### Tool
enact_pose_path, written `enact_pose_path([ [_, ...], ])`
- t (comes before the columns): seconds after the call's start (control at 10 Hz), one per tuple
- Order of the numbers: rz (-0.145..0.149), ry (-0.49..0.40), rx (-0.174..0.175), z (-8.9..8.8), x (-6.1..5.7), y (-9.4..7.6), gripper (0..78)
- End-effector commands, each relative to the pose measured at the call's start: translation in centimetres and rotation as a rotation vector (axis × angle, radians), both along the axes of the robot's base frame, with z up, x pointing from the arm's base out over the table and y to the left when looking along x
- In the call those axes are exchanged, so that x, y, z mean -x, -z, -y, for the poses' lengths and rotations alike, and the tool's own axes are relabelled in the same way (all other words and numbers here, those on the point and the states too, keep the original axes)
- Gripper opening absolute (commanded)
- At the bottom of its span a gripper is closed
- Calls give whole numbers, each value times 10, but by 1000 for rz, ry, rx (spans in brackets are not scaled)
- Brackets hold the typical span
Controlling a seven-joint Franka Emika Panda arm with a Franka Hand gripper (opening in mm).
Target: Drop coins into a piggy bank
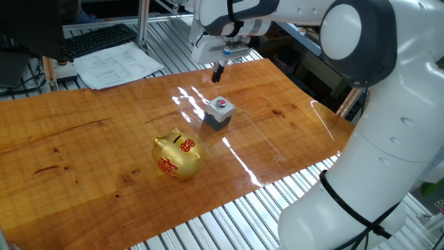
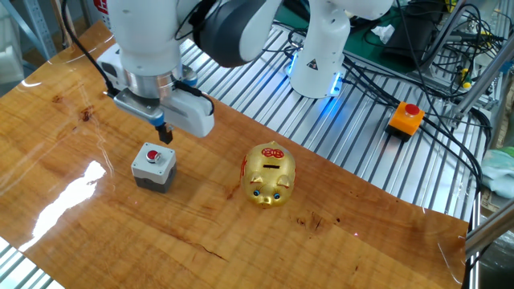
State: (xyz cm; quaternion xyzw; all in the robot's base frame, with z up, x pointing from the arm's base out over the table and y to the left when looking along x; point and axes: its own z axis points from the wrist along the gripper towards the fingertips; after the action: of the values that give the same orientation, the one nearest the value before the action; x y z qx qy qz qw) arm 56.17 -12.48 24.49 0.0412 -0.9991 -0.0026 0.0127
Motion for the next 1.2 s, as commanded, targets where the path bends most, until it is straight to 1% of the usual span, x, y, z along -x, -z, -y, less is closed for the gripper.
enact_pose_path([
  [0.1,10,-29,3,10,-2,5,0],
  [0.2,19,-38,3,15,-1,10,0],
  [0.4,33,-45,3,18,0,19,0],
  [0.8,42,-54,4,22,0,27,0],
  [1.1,56,-57,4,24,1,36,0],
  [1.2,58,-58,4,24,1,36,0],
])
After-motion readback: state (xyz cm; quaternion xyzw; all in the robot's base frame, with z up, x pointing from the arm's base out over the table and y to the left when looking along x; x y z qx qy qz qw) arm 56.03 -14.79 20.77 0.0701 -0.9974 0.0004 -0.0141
